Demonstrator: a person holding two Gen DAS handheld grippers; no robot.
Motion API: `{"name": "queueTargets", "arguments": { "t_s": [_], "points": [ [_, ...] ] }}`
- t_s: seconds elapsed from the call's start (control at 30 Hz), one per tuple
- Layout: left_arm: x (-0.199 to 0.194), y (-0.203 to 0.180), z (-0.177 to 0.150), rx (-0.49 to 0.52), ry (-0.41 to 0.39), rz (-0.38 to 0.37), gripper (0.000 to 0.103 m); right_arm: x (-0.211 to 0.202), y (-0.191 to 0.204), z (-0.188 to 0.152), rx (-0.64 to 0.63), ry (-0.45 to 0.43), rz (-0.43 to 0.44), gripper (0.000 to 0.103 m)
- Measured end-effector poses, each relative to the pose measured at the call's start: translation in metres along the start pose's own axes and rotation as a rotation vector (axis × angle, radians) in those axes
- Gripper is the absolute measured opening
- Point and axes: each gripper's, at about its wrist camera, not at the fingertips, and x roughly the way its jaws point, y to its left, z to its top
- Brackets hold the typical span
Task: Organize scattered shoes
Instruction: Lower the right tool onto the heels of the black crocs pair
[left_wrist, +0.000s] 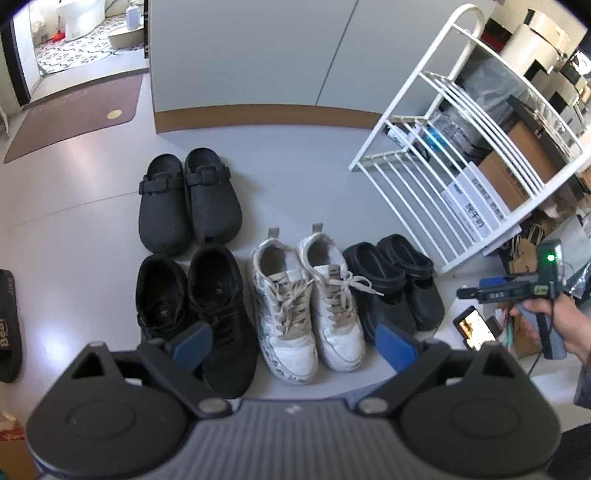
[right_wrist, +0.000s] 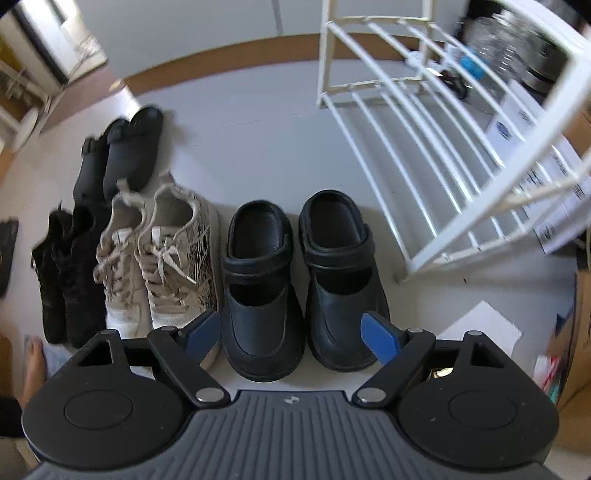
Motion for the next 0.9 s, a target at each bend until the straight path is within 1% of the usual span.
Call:
{"name": "queueTargets", "arguments": {
  "t_s": [0.17, 0.43, 0.57, 0.73, 0.8, 0.9],
  "points": [
    [0.004, -0.003, 0.004, 0.008, 0.001, 0.009, 0.097, 0.019, 0.002, -0.002, -0.014, 0.000, -0.003, 0.088],
    [0.017, -0.005, 0.005, 0.025, 0.033, 0.016, 0.097, 0.049, 0.006, -0.006, -0.038, -0.001, -0.009, 0.088],
    [0.027, 0.000, 0.004, 0.038, 0.053, 0.036, 0.097, 0.064, 0.008, -0.008, -0.049, -0.001, -0.011, 0.088],
    [0.045, 0.016, 0.006, 0.004, 0.093, 0.077, 0.097, 0.082, 0.010, -0.011, -0.064, -0.002, -0.014, 0.088],
    [0.049, 0.020, 0.006, -0.005, 0.100, 0.091, 0.097, 0.086, 0.014, -0.012, -0.069, -0.018, 0.004, 0.087],
    [0.055, 0.026, 0.006, -0.024, 0.117, 0.105, 0.097, 0.095, 0.015, -0.013, -0.062, -0.041, 0.023, 0.080]
  ]
}}
